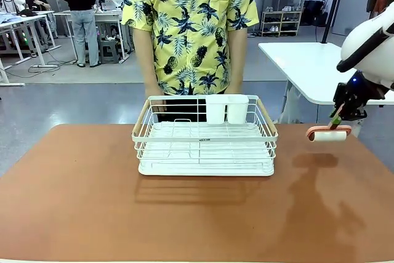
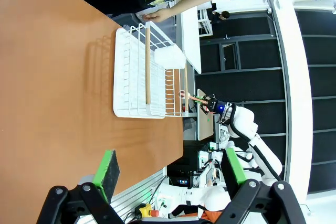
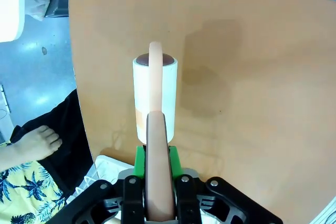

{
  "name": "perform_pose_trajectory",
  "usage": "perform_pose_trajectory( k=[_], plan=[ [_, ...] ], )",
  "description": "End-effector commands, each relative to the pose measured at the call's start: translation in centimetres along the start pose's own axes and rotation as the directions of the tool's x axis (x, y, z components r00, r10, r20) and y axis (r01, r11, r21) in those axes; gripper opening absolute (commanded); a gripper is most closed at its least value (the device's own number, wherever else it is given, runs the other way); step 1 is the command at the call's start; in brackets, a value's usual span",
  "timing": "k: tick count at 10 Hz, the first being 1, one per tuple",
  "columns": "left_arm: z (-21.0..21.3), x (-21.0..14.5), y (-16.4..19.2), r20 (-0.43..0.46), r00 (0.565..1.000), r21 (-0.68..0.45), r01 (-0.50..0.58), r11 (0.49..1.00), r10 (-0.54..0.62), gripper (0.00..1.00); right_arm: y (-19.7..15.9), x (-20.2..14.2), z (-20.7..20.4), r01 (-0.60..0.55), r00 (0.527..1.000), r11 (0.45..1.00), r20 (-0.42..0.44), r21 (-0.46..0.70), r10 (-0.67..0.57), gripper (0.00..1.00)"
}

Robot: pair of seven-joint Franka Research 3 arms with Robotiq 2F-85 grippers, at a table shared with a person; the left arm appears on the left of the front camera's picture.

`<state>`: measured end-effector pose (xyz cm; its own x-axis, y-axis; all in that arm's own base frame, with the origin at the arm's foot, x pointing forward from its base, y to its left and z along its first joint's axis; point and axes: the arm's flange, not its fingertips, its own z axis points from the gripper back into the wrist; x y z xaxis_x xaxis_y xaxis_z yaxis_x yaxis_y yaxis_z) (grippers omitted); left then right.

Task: Clean the table.
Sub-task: Place the Lint Roller down when the Dish drying rack is positioned in the middle of the table.

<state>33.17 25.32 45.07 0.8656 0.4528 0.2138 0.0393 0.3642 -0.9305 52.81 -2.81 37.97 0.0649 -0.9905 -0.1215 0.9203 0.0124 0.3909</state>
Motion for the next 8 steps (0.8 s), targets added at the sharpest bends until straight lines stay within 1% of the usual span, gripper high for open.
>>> perform_pose_trajectory(
  k=[1,2,3,5,6,8],
  plan=[
    [0.3,0.1,0.0,0.007,1.0,-0.028,0.017,0.999,-0.017,1.0,0.0,-0.4,-1.8,-0.001,1.0,0.996,-0.007,0.085,0.001,0.21],
    [0.3,0.1,0.0,0.007,1.0,-0.028,0.017,0.999,-0.017,1.0,0.1,-0.3,-2.4,0.002,1.0,0.992,0.009,0.127,-0.004,0.21],
    [0.3,0.1,0.0,0.007,1.0,-0.028,0.017,0.999,-0.017,1.0,0.0,-0.1,-2.9,0.018,1.0,0.991,-0.001,0.131,-0.018,0.21],
    [0.3,0.1,0.0,0.007,1.0,-0.028,0.017,0.999,-0.017,1.0,-0.4,-0.3,-4.0,0.0,1.0,0.995,0.013,0.101,-0.002,0.21],
    [0.3,0.1,0.0,0.007,1.0,-0.028,0.017,0.999,-0.017,1.0,-0.4,-0.2,-4.2,0.007,1.0,0.995,0.009,0.098,-0.008,0.34],
    [0.3,0.1,0.0,0.007,1.0,-0.028,0.017,0.999,-0.017,1.0,-0.6,0.0,-3.8,0.006,1.0,0.995,0.015,0.099,-0.007,0.7]
  ],
)
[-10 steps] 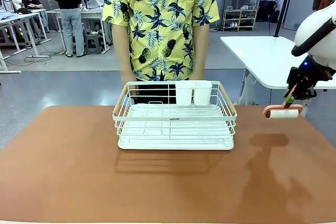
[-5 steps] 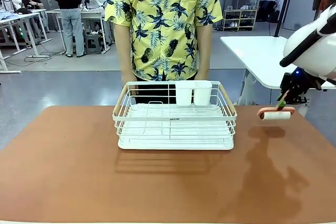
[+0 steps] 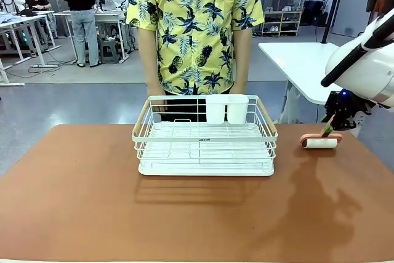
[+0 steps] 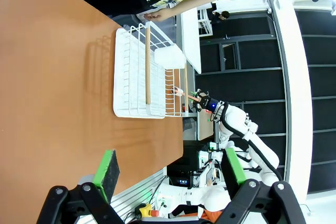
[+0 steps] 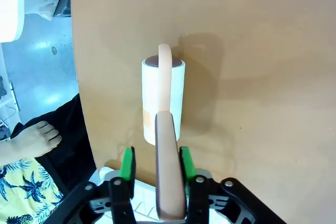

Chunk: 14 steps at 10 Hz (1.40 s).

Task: Clean the table.
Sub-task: Place the Lint Roller down when the Dish drying rack is positioned in the middle of the table.

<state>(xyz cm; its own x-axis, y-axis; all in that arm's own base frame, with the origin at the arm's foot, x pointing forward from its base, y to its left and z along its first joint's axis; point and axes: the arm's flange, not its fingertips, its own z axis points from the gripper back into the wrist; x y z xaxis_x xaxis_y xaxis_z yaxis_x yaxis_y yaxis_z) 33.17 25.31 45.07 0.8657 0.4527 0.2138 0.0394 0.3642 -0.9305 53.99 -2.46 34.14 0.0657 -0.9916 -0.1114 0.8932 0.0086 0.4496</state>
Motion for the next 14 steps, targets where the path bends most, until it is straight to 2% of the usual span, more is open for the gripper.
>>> perform_pose_trajectory(
  k=[1,2,5,8,11,12,14],
  plan=[
    [0.3,0.1,0.0,0.008,1.0,-0.028,0.017,0.999,-0.017,1.0,-0.3,-0.1,0.5,0.02,1.0,1.0,0.01,0.02,-0.02,0.87],
    [0.3,0.1,0.0,0.008,1.0,-0.028,0.017,0.999,-0.017,1.0,-0.5,-0.1,1.0,0.029,0.999,0.999,0.025,-0.017,-0.029,1.0],
    [0.3,0.1,0.0,0.008,1.0,-0.028,0.017,0.999,-0.017,1.0,-1.0,-0.3,4.2,0.026,0.997,0.994,0.073,-0.108,-0.019,1.0],
    [0.3,0.1,0.0,0.008,1.0,-0.028,0.017,0.999,-0.017,1.0,-1.1,-0.5,6.7,0.006,0.997,0.988,0.071,-0.153,0.005,1.0],
    [0.3,0.1,0.0,0.008,1.0,-0.028,0.017,0.999,-0.017,1.0,-0.8,-0.5,7.5,0.013,0.998,0.987,0.055,-0.163,-0.004,1.0],
    [0.3,0.1,0.0,0.008,1.0,-0.028,0.017,0.999,-0.017,1.0,-1.1,0.0,7.1,-0.035,0.998,0.988,0.037,-0.152,0.042,1.0],
    [0.3,0.1,0.0,0.008,1.0,-0.028,0.017,0.999,-0.017,1.0,-1.1,0.0,7.1,-0.035,0.998,0.988,0.037,-0.152,0.042,1.0]
  ],
)
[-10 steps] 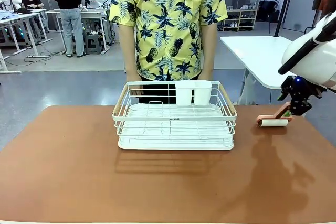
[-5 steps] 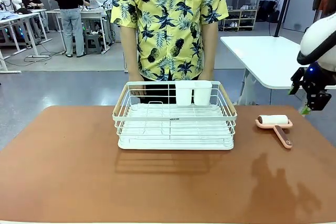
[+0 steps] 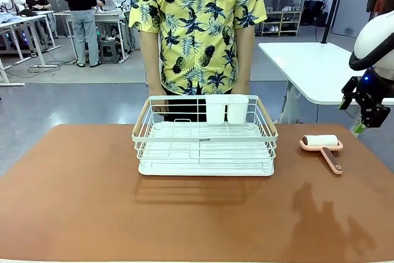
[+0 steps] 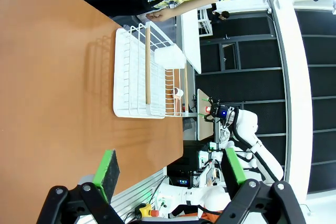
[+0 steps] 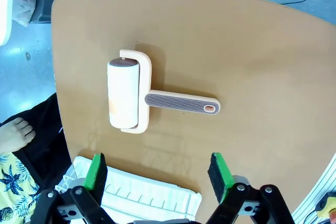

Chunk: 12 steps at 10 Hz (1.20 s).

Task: Clean the table.
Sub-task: Place the Lint Roller down when the Dish drying rack is positioned in the middle of the table.

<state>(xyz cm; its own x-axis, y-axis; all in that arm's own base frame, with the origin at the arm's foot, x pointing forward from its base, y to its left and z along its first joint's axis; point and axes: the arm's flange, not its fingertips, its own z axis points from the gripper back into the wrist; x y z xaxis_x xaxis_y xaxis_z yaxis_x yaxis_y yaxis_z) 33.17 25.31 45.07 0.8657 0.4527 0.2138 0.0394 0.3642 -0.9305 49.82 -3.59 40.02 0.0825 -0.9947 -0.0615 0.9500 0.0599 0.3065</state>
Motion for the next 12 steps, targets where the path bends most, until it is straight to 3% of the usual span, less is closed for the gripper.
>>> perform_pose_trajectory(
  k=[1,12],
  plan=[
    [0.3,0.11,-0.01,0.008,1.0,-0.028,0.017,0.999,-0.017,1.0,0.06,-0.15,-0.09,-0.004,1.0,1.0,0.001,0.007,0.004,1.0],
    [0.3,0.11,-0.01,0.008,1.0,-0.028,0.017,0.999,-0.017,1.0,0.06,-0.15,-0.09,-0.004,1.0,1.0,0.001,0.007,0.004,1.0]
  ],
)
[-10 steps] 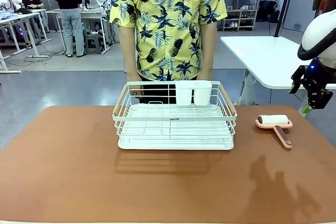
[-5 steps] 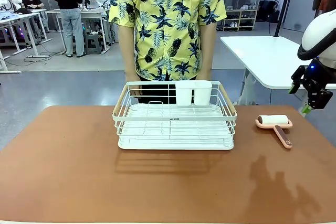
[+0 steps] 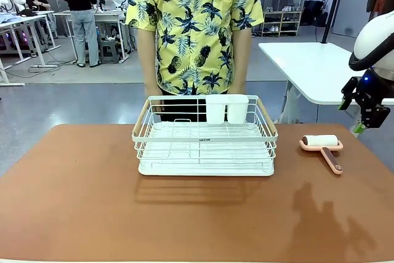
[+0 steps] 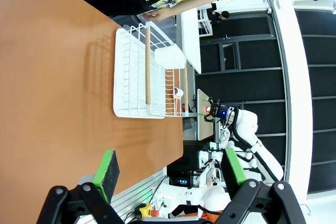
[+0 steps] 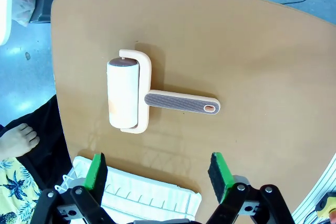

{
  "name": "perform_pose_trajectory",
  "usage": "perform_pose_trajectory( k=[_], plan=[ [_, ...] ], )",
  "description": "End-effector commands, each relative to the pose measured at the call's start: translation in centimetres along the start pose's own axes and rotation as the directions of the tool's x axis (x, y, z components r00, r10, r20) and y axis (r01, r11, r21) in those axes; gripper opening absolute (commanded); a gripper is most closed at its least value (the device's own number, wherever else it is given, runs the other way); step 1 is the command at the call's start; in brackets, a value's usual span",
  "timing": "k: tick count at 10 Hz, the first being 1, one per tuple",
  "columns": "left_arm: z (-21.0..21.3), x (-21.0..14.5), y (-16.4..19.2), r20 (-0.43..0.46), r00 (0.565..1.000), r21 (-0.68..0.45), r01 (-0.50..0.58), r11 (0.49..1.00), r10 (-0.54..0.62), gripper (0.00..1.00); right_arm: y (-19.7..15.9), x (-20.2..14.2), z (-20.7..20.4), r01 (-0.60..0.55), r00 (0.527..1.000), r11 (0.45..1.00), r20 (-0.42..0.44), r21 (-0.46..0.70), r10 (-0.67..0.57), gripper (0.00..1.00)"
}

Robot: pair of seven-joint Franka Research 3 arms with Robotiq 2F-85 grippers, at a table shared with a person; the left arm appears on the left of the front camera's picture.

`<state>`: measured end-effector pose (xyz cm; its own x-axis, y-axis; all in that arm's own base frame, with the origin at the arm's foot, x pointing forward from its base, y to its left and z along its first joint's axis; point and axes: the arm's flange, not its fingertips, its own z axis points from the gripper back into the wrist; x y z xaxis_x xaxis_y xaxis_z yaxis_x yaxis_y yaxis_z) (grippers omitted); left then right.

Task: Clean the table.
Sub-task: Place the Lint Roller down when the Dish drying rack is positioned in the middle of the table.

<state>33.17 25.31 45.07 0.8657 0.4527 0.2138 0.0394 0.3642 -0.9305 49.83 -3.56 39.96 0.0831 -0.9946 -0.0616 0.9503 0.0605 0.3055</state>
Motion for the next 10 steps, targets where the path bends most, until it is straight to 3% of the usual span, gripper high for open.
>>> perform_pose_trajectory(
  k=[1,10],
  plan=[
    [0.3,0.11,-0.01,0.008,1.0,-0.028,0.017,0.999,-0.017,1.0,0.06,-0.13,-0.03,-0.003,1.0,1.0,0.001,0.008,0.003,1.0],
    [0.3,0.11,-0.01,0.008,1.0,-0.028,0.017,0.999,-0.017,1.0,0.06,-0.13,-0.03,-0.003,1.0,1.0,0.001,0.008,0.003,1.0]
  ],
)
